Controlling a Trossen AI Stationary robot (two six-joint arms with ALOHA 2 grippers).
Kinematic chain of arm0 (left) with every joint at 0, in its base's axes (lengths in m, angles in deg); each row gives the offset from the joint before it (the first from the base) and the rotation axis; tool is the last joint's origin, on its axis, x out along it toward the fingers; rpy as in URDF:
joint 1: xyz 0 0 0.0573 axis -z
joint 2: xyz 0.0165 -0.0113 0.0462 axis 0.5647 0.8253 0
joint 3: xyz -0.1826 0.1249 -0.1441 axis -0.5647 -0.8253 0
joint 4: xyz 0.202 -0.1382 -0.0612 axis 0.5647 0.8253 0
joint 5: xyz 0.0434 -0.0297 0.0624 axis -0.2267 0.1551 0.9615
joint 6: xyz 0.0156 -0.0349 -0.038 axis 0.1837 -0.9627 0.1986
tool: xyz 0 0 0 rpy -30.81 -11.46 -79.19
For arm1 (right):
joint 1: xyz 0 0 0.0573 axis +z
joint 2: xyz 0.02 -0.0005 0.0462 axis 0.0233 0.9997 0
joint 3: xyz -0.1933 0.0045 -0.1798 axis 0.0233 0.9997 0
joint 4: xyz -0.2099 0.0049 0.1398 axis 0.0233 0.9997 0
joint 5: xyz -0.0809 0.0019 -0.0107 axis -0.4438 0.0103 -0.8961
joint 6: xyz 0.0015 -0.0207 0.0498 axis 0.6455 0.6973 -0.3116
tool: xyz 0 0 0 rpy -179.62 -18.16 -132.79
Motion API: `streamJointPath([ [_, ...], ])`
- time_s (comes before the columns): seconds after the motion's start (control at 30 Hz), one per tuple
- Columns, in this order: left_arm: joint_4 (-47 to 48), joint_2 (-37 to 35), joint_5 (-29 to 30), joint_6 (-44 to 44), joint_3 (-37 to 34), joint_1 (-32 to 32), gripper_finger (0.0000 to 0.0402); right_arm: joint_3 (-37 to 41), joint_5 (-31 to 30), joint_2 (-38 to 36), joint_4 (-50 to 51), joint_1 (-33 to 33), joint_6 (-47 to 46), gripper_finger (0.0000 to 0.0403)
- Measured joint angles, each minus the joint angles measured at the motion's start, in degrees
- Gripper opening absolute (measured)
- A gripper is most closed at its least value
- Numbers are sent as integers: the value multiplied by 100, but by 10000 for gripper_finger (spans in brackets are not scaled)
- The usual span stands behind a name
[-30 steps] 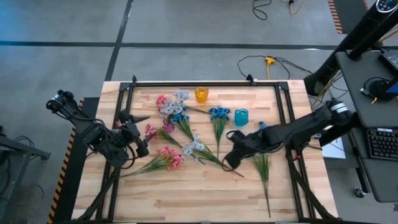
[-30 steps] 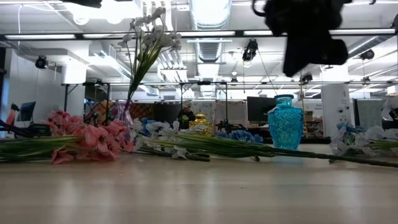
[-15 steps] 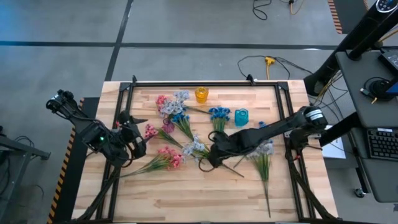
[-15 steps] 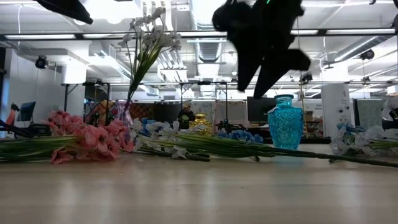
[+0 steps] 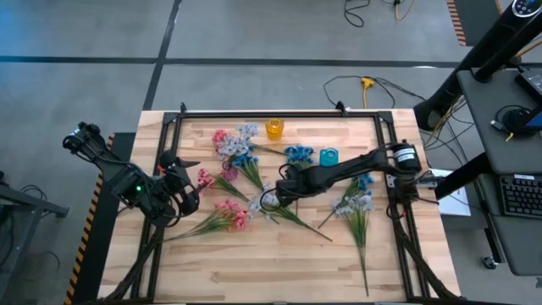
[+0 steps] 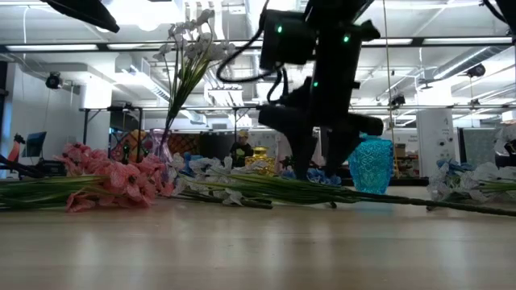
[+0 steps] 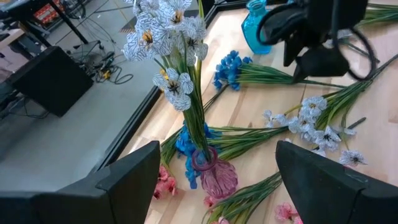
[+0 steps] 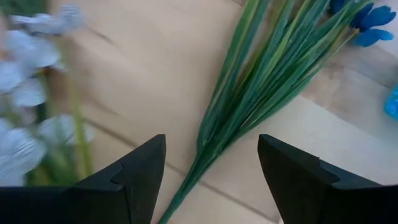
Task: Sort flowers into vase by color
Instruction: Put the middle blue flowers into the blue vase
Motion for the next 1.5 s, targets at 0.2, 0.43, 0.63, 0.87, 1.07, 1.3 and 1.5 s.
streamJointPath([
  [0.2, 4, 2, 35, 4, 0, 0, 301, 2, -137, 228, -28, -94, -163, 241],
  [0.43, 11, 2, 77, 6, 0, 0, 301, 2, -167, 444, -149, -126, -192, 217],
  [0.63, 13, 5, 108, 7, 0, -2, 301, 2, -160, 458, -271, -124, -243, 168],
  [0.87, 15, 7, 242, 39, 0, -2, 301, 2, -219, 458, -319, -119, -245, 86],
  [1.07, 13, 7, 252, 39, 0, -2, 301, 2, -303, 460, -288, -124, -179, 36],
  [1.3, 9, 7, 259, 35, 0, -2, 301, 15, -390, 294, -191, -78, -175, 26],
  [1.5, -17, 7, 329, 33, 0, -2, 301, 15, -653, -272, 70, 64, -150, 25],
])
